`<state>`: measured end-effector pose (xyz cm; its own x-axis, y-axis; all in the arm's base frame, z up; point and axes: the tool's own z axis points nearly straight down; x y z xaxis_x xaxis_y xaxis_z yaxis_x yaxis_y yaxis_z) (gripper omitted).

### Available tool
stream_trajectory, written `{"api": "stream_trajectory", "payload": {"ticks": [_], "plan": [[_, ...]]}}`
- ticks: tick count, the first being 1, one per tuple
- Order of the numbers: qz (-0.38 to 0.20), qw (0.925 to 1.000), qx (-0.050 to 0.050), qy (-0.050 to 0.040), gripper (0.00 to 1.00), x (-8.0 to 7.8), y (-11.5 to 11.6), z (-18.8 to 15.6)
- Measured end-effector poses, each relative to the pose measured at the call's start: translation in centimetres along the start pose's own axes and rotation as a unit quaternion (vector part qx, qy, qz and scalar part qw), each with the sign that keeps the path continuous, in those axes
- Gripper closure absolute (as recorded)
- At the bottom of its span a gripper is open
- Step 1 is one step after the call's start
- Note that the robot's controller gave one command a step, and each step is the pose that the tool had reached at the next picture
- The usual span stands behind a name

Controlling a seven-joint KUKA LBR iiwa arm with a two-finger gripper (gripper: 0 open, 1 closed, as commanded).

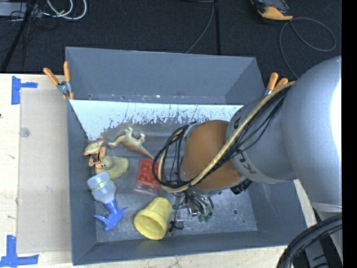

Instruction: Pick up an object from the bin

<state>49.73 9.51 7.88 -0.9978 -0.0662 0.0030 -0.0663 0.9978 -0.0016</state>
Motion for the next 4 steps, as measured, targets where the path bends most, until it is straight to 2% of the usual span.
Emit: {"api": "stream_trajectory", "payload": {"ticks": [1, 2, 3, 4], "plan": [[-0.041, 0.9992, -0.002, -0.0005, 0.00, 0.4, 5.2, 0.5], [-0.111, 0.9938, 0.001, 0.0017, 1.00, -0.3, 8.5, 0.8], [-0.111, 0.9938, 0.001, 0.0017, 1.00, -0.3, 8.5, 0.8], [-0.129, 0.9917, 0.001, -0.0007, 1.00, -1.3, 8.3, -14.9]]}}
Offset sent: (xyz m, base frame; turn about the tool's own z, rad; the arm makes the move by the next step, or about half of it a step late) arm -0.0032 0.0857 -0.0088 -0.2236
